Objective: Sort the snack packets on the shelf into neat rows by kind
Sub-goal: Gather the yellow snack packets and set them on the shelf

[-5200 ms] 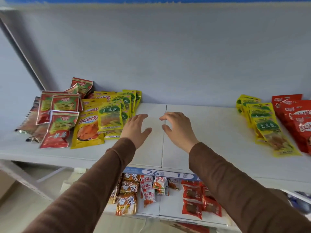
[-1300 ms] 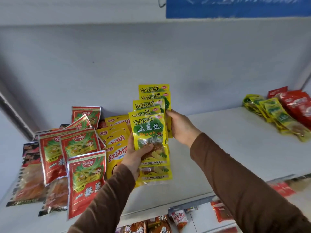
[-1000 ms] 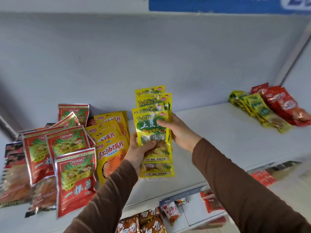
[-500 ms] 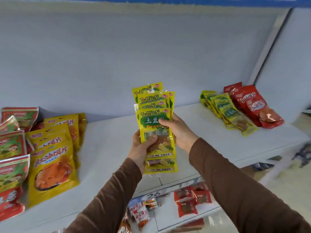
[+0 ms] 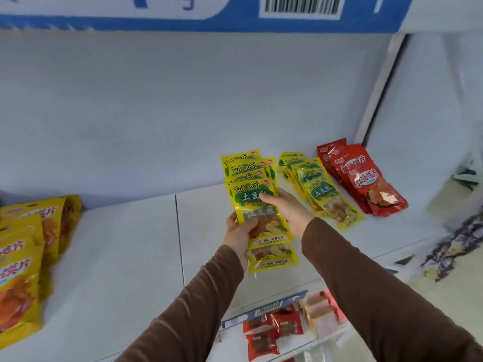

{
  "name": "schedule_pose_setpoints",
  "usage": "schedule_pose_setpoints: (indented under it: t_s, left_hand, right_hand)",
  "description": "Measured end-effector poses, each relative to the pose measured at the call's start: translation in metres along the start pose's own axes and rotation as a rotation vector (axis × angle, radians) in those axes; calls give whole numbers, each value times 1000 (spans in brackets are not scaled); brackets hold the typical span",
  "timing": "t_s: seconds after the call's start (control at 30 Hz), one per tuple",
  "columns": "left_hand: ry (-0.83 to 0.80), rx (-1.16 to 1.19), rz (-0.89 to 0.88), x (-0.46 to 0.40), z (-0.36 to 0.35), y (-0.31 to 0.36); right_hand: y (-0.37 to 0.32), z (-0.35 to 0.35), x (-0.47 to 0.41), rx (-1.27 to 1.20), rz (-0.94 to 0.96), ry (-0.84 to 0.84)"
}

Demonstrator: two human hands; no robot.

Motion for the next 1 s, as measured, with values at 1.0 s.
schedule_pose_setpoints:
  t_s: [1.0]
  left_hand:
    - [538, -967, -297, -118, -71, -1]
  right_hand:
    - [39, 95, -97, 257, 48, -185]
Point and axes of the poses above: each hand's wrist, its own x-axis away from the middle knuckle, its own z-axis out of the back of the hand, y = z × x, the point moved 4 cm from there along -x, towards the middle knuckle, and after that the axes turned 11 degrees about z, right-handed, at the moved point
